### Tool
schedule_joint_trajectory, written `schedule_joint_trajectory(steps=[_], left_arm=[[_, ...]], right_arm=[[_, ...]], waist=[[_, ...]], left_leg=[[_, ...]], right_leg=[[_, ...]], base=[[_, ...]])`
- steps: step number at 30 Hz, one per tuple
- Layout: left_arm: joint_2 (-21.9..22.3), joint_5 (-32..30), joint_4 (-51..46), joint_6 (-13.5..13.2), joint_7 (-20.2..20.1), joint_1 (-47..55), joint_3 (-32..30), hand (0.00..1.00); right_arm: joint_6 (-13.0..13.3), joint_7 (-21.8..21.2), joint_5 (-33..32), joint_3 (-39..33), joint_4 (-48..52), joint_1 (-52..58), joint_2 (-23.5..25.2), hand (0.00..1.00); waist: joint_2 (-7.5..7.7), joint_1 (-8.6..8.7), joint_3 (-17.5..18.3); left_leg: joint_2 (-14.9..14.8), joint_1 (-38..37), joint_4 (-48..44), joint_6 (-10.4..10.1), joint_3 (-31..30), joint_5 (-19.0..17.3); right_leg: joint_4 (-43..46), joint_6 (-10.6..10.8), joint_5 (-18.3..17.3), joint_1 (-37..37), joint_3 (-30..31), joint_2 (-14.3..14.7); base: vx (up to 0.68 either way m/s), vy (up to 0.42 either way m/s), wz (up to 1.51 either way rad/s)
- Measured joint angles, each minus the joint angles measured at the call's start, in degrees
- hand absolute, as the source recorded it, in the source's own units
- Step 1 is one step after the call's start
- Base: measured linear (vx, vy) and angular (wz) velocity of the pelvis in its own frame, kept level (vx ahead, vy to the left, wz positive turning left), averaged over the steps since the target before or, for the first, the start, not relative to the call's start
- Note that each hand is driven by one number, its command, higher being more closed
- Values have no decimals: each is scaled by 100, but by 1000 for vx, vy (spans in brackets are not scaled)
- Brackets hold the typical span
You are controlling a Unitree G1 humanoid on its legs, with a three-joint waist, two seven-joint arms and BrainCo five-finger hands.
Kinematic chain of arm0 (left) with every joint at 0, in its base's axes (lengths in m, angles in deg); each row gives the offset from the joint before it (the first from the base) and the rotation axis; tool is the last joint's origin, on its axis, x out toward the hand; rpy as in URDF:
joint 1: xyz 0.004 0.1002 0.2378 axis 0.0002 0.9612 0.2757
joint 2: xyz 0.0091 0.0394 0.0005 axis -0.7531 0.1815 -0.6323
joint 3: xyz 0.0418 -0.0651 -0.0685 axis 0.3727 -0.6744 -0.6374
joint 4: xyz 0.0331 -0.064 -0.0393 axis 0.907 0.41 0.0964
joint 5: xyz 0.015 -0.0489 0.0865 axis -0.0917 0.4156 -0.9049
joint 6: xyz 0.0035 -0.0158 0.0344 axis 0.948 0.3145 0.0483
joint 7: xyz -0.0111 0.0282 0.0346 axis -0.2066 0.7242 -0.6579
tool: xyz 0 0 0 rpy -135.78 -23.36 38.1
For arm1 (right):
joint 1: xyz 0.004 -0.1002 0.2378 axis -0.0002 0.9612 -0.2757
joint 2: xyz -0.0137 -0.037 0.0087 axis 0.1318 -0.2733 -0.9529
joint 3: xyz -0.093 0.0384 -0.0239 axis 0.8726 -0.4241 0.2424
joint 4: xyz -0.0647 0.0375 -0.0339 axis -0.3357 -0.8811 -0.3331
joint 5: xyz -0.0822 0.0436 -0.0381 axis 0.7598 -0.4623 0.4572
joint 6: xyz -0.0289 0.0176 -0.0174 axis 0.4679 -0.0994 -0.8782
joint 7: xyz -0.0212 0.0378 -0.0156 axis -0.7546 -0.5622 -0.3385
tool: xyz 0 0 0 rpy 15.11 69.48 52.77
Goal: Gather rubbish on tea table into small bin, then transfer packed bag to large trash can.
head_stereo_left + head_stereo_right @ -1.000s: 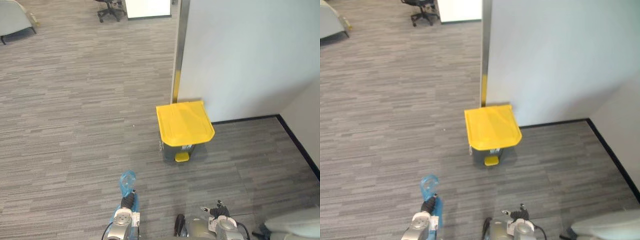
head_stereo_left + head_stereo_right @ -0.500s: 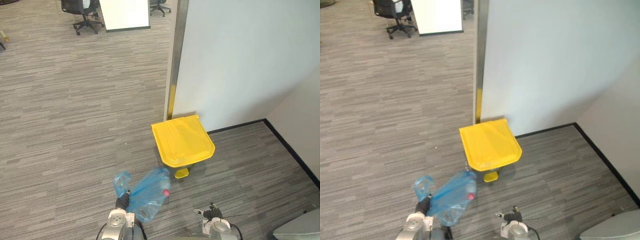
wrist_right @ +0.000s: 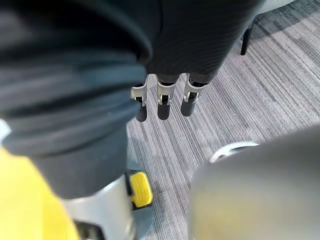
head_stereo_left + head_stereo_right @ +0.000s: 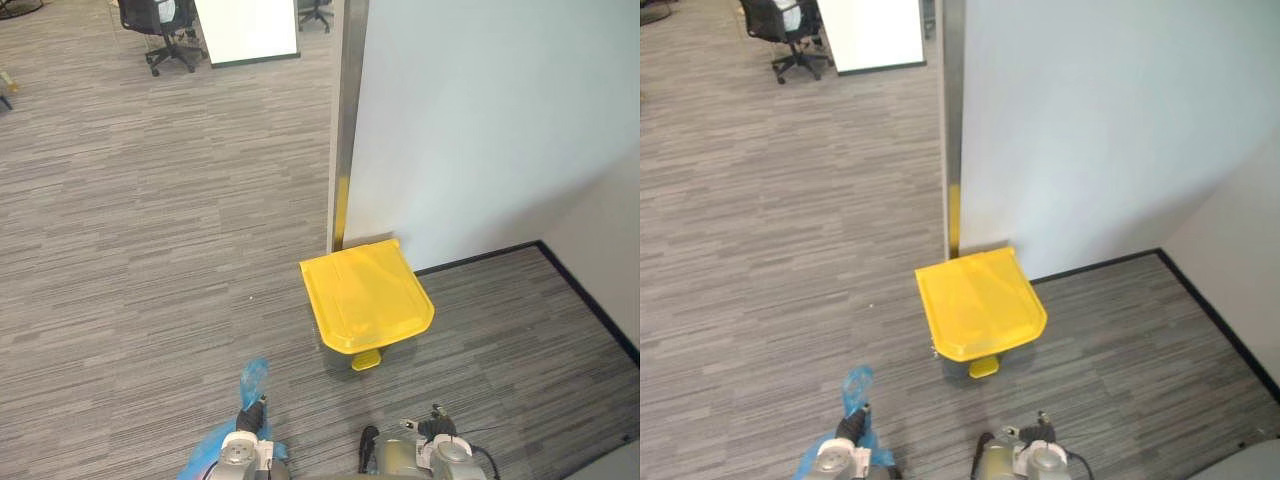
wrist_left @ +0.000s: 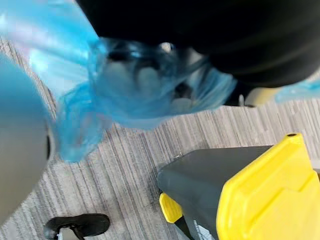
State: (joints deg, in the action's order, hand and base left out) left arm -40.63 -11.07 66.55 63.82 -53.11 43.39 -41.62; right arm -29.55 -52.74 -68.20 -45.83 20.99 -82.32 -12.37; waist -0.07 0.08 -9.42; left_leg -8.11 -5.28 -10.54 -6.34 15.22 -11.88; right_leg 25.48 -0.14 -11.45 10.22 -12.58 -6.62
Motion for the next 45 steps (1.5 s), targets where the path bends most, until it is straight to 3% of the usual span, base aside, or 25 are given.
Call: schedule_joint_trajectory(steps=[2, 4, 6, 8, 10, 17, 25, 33, 34, 40, 45], left_arm=[[14, -4, -2, -1, -6, -34, 2, 100], [15, -55, -21, 0, -12, -59, 2, 100], [49, -50, -22, 16, -23, 14, 0, 100], [139, -48, -24, 25, -31, 73, -3, 100], [161, -51, -106, 32, -21, -32, 42, 100], [154, -51, -116, 8, -19, -140, 28, 100], [192, -176, -56, 11, -4, -53, -130, 100], [203, -213, -43, 11, 4, 181, -170, 100], [289, -214, -9, 10, -2, 279, -161, 100], [243, -213, 0, 10, -2, 308, -189, 100], [204, -76, 15, 10, 6, 313, -631, 100]], right_arm=[[0, 1, -1, -59, 1, 70, 10, 0], [2, -1, -3, -45, 5, 144, 34, 0], [7, -2, -19, -2, 31, 218, 58, 0], [4, -1, -44, -21, 25, 222, -10, 0], [0, 2, -38, -60, 29, 131, 12, 0], [6, 4, -246, -71, 29, 152, 31, 0], [7, 56, -265, -258, 29, 237, 61, 0], [8, 68, -264, -228, 44, 264, 59, 0], [9, 75, -251, -179, 257, 478, 174, 0], [10, 77, -265, -181, 245, 476, 173, 0], [11, 71, -512, -197, 190, 462, 154, 0]], waist=[[13, 3, 2], [68, 6, 8], [55, -45, 19], [-108, -42, 162], [-93, -35, 187], [-2, -8, 213], [59, -6, 183], [68, -18, 181], [86, -41, 416], [92, -38, 506], [100, -102, 567]], left_leg=[[-109, -61, -211, -16, -131, -4], [-291, 262, -1061, -89, -150, -63], [-539, 580, -1929, -28, 106, -186], [-574, 556, -1651, -15, 294, -360], [-367, 357, -1010, -14, 329, -354], [-19, -81, -273, 95, 806, -182], [104, -258, 31, 98, 966, -16], [162, -314, 272, 149, 1111, 143], [299, -274, 360, 231, 1082, 215], [303, -173, 443, 204, 977, 181], [185, 39, 459, 151, 846, 199]], right_leg=[[-260, 22, -43, -353, -187, 62], [-597, 7, -42, -718, -351, 78], [-824, -47, 2, -1031, -454, 111], [-809, -28, 19, -937, -425, 210], [-763, 40, 103, -689, -248, 176], [-770, 230, 264, -514, 245, 21], [-772, 254, 394, -441, 401, -26], [-1083, 139, 625, -422, 504, 31], [-1222, 211, 821, -418, 474, -71], [-1342, 213, 829, -417, 378, -71], [-1783, 213, 953, -487, 153, 32]], base=[[178, -74, 47], [98, -36, 43], [90, 30, 14], [95, 90, -1], [52, 120, -10], [-17, 86, -31], [-65, 14, -12], [-131, -25, -11], [-57, -9, -9], [5, -1, 7], [100, -7, 16]])
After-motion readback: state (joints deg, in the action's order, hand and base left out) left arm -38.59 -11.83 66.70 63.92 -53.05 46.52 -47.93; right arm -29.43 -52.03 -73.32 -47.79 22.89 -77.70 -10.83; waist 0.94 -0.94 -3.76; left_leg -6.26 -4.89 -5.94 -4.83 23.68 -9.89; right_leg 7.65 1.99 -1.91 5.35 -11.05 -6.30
